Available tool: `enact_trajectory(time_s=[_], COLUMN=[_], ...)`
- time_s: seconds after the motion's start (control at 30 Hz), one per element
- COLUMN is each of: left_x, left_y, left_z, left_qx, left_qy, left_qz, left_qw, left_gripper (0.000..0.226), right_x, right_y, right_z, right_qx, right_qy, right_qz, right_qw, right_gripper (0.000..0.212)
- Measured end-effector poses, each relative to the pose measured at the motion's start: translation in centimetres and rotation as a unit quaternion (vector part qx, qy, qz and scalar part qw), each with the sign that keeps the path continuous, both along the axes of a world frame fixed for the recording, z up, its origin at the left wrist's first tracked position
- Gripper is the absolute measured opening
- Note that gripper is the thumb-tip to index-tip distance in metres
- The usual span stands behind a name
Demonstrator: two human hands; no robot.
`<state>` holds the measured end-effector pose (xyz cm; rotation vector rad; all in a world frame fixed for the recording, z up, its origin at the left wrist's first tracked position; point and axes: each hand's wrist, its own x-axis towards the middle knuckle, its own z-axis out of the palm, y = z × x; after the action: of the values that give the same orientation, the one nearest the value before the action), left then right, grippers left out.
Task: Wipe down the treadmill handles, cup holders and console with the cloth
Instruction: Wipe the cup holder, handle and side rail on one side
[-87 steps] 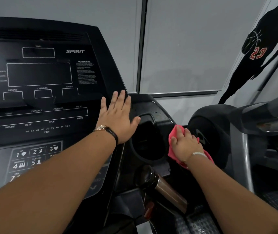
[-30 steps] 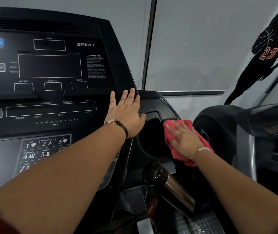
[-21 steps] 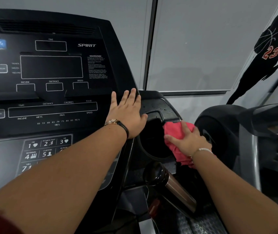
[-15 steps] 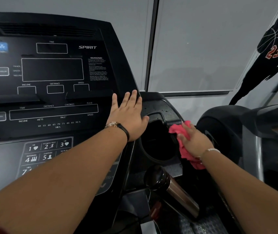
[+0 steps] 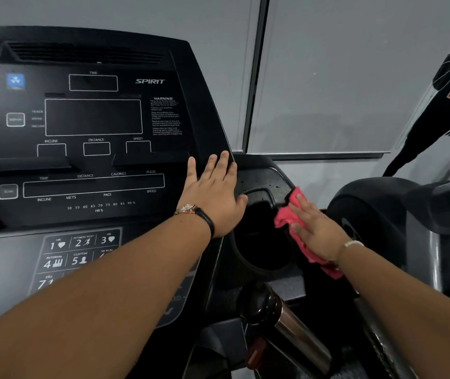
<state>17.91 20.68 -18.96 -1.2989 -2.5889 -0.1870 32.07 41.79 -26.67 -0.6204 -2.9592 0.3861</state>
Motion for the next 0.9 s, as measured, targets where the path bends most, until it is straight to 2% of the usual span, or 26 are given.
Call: enact_trajectory(time_s=[0.13,0.17,0.23,0.3,0.37,0.47,0.53,0.63,0.7,0.77,0.8,0.87,0.9], left_x=[0.1,0.1,0.1,0.1,0.0,0.1,0.1,0.1,0.1,0.1,0.2,0.2,0.1], left_y=[-0.1,-0.1,-0.1,-0.1,-0.1,-0.1,-0.2,-0.2,-0.1,-0.1,-0.1,-0.2,-0.2], left_z=[0.0,0.1,0.1,0.1,0.1,0.1,0.1,0.1,0.2,0.2,0.2,0.2,0.2], left_qx=[0.0,0.0,0.001,0.004,0.007,0.009,0.012,0.015,0.017,0.018,0.017,0.019,0.021], left_qy=[-0.001,-0.001,-0.003,-0.005,-0.006,-0.006,-0.008,-0.013,-0.014,-0.013,-0.014,-0.014,-0.014], left_qz=[0.001,0.001,0.0,-0.001,-0.001,-0.003,-0.003,-0.003,-0.004,-0.005,-0.007,-0.01,-0.009], left_qw=[1.0,1.0,1.0,1.0,1.0,1.0,1.0,1.0,1.0,1.0,1.0,1.0,1.0], left_gripper=[0.066,0.066,0.066,0.067,0.067,0.067,0.067,0.067,0.068,0.068,0.068,0.067,0.067], right_x=[-3.5,-4.3,-4.7,-4.3,-4.0,-4.5,-5.4,-5.3,-4.8,-4.7,-4.7,-5.6,-6.1], right_y=[-0.7,-1.2,-1.9,-1.3,-0.2,0.6,-0.1,-0.5,0.4,1.4,1.9,2.5,2.2], right_z=[0.1,0.2,0.1,0.0,0.3,1.0,1.4,1.2,0.9,1.0,1.1,1.2,1.3], right_qx=[-0.05,-0.047,0.009,0.047,-0.003,-0.115,-0.166,-0.088,-0.104,-0.223,-0.272,-0.305,-0.285], right_qy=[0.002,0.001,0.012,0.053,0.111,0.199,0.226,0.134,0.142,0.223,0.256,0.287,0.291], right_qz=[-0.201,-0.226,-0.171,-0.051,0.0,-0.072,-0.103,-0.048,0.005,0.011,-0.01,-0.067,-0.094], right_qw=[0.978,0.973,0.985,0.996,0.994,0.971,0.954,0.986,0.984,0.949,0.927,0.906,0.908], right_gripper=[0.063,0.064,0.065,0.063,0.058,0.051,0.049,0.061,0.051,0.024,0.019,0.019,0.016])
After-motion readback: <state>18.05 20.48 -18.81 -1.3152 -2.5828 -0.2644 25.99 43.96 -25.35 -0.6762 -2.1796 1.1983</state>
